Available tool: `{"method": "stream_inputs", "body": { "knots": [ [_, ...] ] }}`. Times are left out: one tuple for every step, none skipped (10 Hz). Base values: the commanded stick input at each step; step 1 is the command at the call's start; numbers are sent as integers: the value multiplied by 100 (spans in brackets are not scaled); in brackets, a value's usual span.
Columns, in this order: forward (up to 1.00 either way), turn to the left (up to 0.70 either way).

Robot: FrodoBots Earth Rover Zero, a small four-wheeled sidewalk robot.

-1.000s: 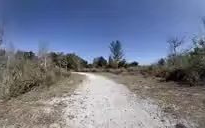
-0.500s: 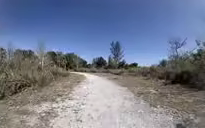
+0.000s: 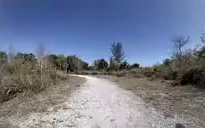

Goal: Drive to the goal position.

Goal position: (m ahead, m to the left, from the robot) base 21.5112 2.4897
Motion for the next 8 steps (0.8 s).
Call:
{"method": "stream_inputs", "body": {
  "knots": [
    [70,5],
    [70,5],
    [70,4],
    [70,4],
    [70,4],
    [70,4],
    [70,5],
    [70,5]
  ]
}}
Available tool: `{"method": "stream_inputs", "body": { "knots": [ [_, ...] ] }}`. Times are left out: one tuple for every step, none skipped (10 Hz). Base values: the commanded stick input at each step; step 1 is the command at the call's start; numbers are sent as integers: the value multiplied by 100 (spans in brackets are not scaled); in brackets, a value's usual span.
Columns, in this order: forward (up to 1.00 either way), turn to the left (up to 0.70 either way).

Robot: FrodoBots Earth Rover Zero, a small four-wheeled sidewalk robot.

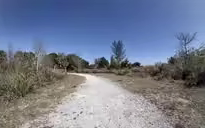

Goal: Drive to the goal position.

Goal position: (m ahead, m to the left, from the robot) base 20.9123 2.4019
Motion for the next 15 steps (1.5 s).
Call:
{"method": "stream_inputs", "body": {
  "knots": [
    [70,4],
    [70,5],
    [70,5],
    [70,4],
    [70,3],
    [70,2],
    [70,3],
    [70,3],
    [70,5],
    [70,6],
    [70,2],
    [70,1],
    [70,3],
    [70,9],
    [70,15]
  ]
}}
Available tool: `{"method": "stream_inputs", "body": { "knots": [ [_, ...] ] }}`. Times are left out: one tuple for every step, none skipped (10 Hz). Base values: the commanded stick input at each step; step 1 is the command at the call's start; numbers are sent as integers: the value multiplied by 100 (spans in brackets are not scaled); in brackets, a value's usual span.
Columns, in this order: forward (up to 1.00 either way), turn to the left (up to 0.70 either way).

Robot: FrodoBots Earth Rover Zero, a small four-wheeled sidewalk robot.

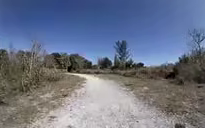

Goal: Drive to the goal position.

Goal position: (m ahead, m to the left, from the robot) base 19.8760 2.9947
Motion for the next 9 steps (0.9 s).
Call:
{"method": "stream_inputs", "body": {
  "knots": [
    [70,7],
    [70,0],
    [70,0],
    [70,0],
    [70,0],
    [70,0],
    [70,0],
    [70,0],
    [70,3]
  ]
}}
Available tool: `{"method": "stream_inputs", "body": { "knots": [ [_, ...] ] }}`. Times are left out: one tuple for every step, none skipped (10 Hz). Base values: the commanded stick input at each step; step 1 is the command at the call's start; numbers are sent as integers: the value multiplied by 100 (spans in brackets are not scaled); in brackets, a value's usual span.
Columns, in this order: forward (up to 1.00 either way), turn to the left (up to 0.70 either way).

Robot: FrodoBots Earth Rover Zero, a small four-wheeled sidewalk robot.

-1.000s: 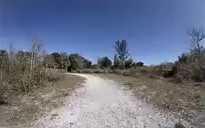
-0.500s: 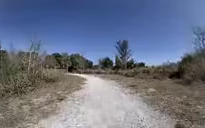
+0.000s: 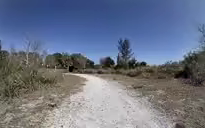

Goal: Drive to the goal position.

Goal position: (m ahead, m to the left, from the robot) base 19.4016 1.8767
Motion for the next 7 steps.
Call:
{"method": "stream_inputs", "body": {
  "knots": [
    [70,4],
    [70,4],
    [70,7],
    [70,10],
    [70,13],
    [70,15],
    [70,15]
  ]
}}
